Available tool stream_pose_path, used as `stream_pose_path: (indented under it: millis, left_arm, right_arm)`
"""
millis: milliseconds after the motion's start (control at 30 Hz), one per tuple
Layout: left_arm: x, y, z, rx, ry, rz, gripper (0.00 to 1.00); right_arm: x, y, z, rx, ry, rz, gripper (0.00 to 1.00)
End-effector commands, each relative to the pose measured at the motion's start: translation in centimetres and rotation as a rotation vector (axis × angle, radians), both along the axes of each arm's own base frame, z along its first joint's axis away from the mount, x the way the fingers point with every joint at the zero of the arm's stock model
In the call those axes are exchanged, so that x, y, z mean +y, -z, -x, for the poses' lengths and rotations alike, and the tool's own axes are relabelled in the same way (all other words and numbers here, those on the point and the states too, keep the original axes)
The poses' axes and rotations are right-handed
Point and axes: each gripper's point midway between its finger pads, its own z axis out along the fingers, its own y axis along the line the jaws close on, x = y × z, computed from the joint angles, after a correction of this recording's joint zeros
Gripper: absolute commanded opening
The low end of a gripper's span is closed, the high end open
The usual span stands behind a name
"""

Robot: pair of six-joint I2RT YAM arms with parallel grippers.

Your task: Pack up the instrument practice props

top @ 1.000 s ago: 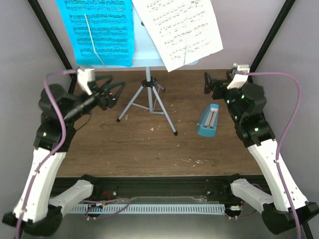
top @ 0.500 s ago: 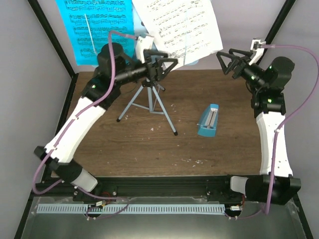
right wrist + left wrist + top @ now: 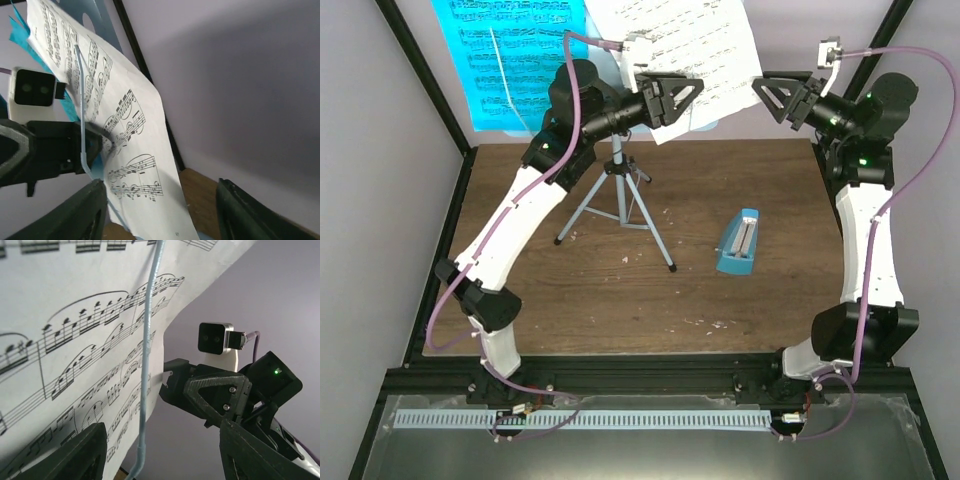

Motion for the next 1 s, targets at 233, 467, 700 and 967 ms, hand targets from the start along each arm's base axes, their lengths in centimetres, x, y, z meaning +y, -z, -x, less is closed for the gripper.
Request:
stream_pose_path:
  millis: [233, 467, 700, 967]
  left_arm:
    - [-0.2, -1.4, -1.3, -0.021, -0.070, 0.051, 0.53]
    - [-0.8, -1.5, -2.0, -0.015, -0.069, 0.058, 0.44]
    - [-0.9, -1.1, -2.5, -0.013, -0.083, 0.052, 0.39]
    - [-1.6, -0.9, -2.3, -0.054, -0.051, 0.049, 0.00]
  right_arm:
    - [2.3, -1.5, 0.8, -0.042, -0.126, 0.037, 0.47]
    - [2.9, -1.3, 0.6, -0.037, -0.144, 0.043, 0.31]
    - [3.3, -0.9, 0.1, -0.025, -0.147, 0.047, 0.24]
    - [3.1, -1.1, -0.3, -0.024, -0.103, 0.050, 0.03]
